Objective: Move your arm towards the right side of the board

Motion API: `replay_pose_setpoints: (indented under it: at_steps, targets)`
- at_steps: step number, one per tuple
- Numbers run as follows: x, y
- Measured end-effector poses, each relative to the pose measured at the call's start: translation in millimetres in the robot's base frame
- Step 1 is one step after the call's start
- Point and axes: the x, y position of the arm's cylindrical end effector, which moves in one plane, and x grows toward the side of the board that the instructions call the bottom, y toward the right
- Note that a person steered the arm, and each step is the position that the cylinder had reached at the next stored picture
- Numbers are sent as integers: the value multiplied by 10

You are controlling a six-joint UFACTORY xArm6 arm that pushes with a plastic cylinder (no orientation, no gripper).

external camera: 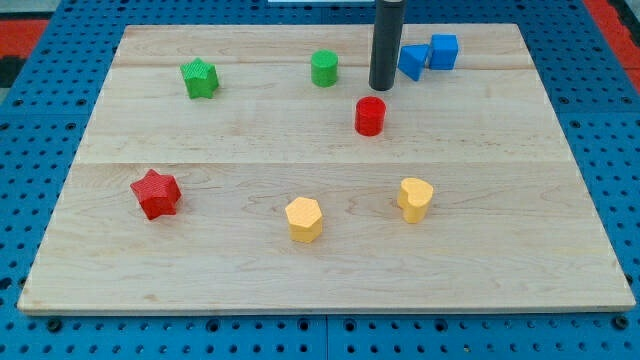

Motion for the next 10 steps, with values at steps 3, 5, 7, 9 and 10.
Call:
replay_pose_setpoints:
  at_steps: [3, 5, 7, 9, 10]
  targets:
    - [262, 225]
    - [438, 391]
    - [439, 585]
    - [400, 611]
    - [372, 655]
